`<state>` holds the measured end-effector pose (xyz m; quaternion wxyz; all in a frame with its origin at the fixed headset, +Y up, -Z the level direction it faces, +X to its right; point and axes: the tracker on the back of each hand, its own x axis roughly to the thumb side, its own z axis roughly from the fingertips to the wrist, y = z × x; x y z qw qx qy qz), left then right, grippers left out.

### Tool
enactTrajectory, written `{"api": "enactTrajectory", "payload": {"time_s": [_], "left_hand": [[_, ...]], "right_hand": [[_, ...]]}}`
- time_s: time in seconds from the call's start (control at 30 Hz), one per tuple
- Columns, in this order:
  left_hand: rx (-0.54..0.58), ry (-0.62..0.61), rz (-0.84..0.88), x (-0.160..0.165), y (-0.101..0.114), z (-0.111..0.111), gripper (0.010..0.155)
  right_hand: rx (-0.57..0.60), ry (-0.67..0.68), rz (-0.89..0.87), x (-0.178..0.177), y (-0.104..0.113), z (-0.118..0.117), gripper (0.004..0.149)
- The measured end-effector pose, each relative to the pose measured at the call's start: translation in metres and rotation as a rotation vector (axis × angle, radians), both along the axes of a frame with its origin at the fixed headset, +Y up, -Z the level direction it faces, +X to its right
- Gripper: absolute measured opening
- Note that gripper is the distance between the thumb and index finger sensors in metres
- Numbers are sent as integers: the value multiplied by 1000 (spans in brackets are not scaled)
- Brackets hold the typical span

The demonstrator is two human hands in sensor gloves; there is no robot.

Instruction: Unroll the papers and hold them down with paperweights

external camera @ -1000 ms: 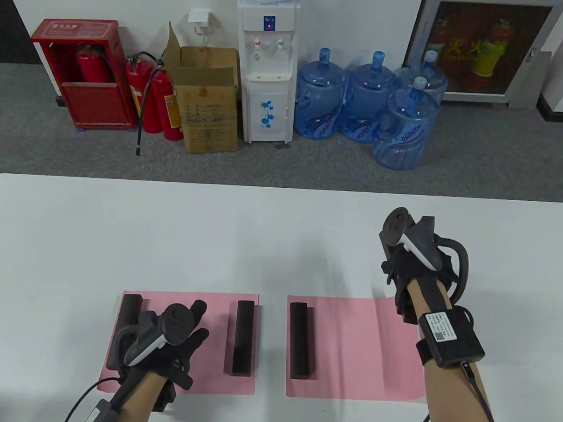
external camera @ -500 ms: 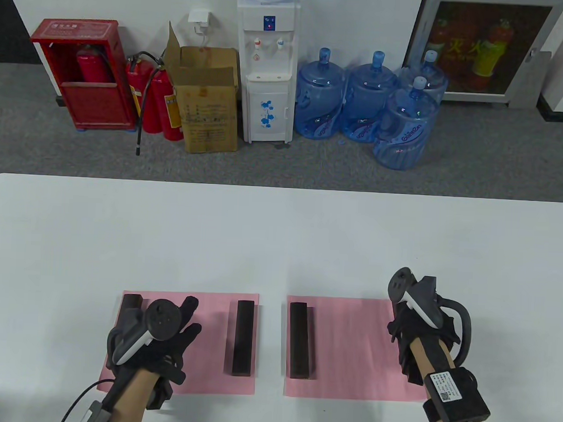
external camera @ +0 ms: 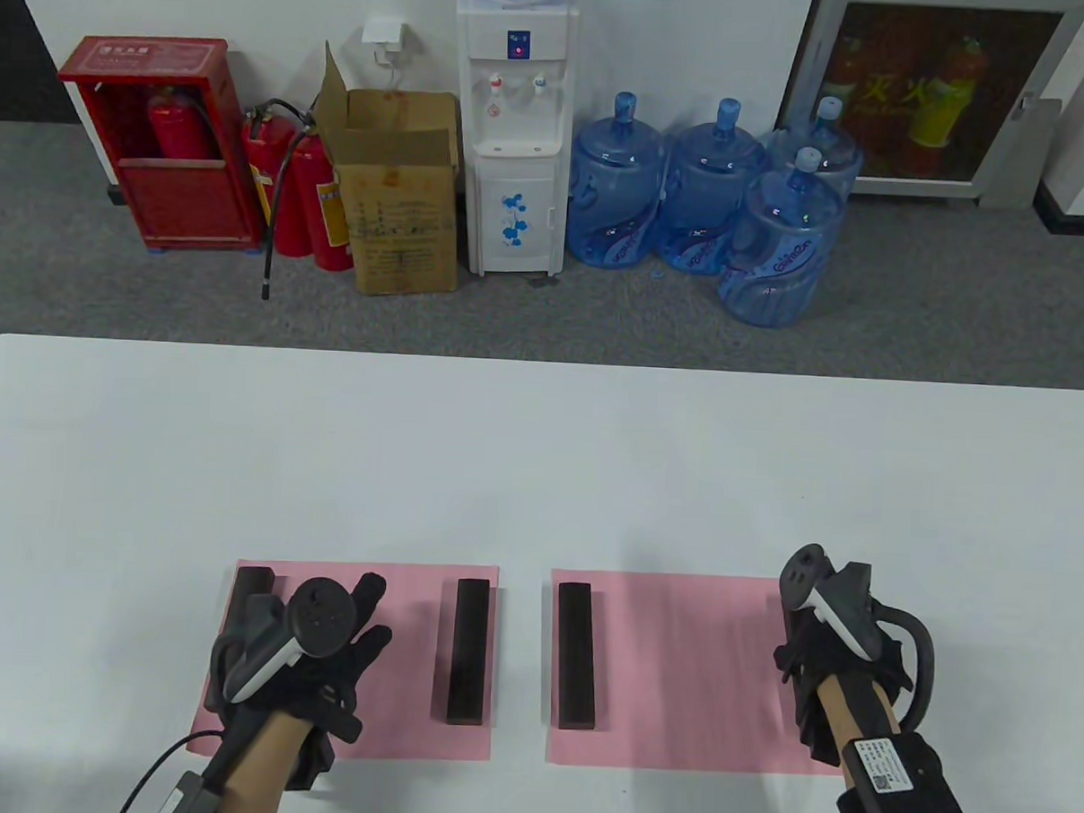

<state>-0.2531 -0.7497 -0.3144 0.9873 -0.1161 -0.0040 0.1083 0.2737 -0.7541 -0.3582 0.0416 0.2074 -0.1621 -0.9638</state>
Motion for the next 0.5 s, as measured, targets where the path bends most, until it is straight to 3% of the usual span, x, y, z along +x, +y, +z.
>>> {"api": "enactTrajectory", "payload": {"time_s": [0.13,0.37,0.5], "left_hand": [[-2,0,-2,0,0,0,66],[12,-7,6,3,1,-1,66],[19,-22,-26,11,0,-2,66]], "right_hand": [[2,-8,-11,0,7,1,88],[225,126,-86,-28,50,15,85],[365,235,-162,-46,48,22,83]]}}
